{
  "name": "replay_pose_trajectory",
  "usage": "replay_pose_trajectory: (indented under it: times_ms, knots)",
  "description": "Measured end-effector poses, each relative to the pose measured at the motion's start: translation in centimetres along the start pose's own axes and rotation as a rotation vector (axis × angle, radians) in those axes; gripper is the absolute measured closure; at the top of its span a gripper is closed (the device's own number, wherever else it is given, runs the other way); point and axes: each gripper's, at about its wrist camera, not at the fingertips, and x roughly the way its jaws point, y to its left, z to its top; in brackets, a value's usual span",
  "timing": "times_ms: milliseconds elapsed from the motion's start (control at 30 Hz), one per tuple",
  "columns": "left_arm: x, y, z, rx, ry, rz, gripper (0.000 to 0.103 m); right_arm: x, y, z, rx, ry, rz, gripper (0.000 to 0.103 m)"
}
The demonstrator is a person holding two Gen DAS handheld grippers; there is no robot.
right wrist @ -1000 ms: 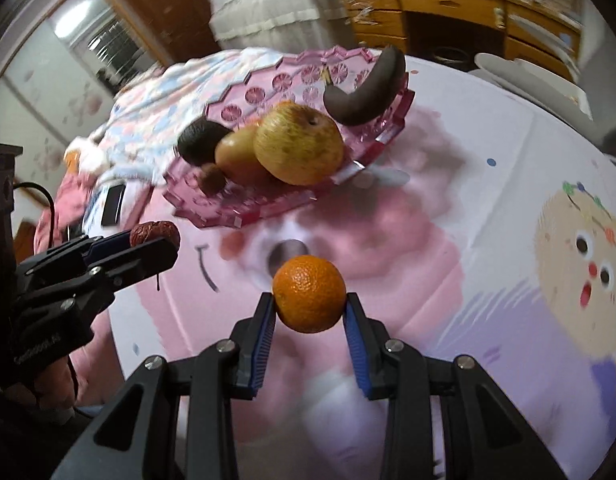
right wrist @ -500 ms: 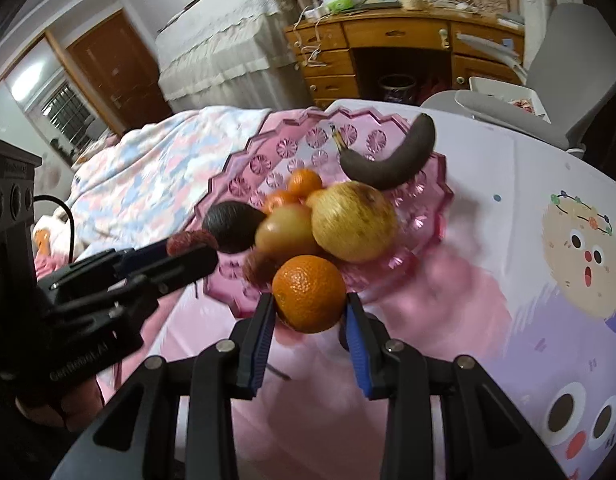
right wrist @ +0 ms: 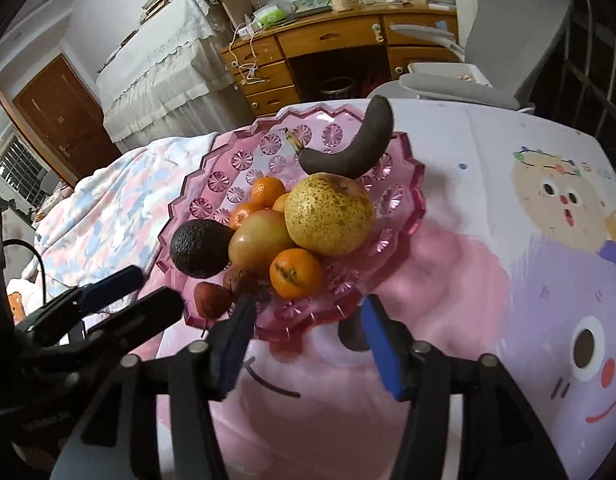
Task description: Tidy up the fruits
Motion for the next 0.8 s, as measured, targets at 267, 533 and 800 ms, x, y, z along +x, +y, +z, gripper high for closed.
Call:
replay_pose_trajectory:
  times_ms: [267, 533, 800]
  knots:
    - [-3.3, -2.4, -4.2, -0.023, 0.054, 0.100, 0.017, -2.8, -1.6, -3.5, 0.027, 0.047, -0.011, 0.038]
    - [-7.9, -7.4, -9.1, -0.039, 0.073, 0.114, 0.011, -8.5, -4.7, -10.4, 0.074, 0.114, -0.070, 0.033]
    - [-12.0, -12.1, -12.5, 0.045, 0.118, 0.075, 0.011, -14.7, -7.3, -16.4, 0.109, 0.156, -0.134, 0.029]
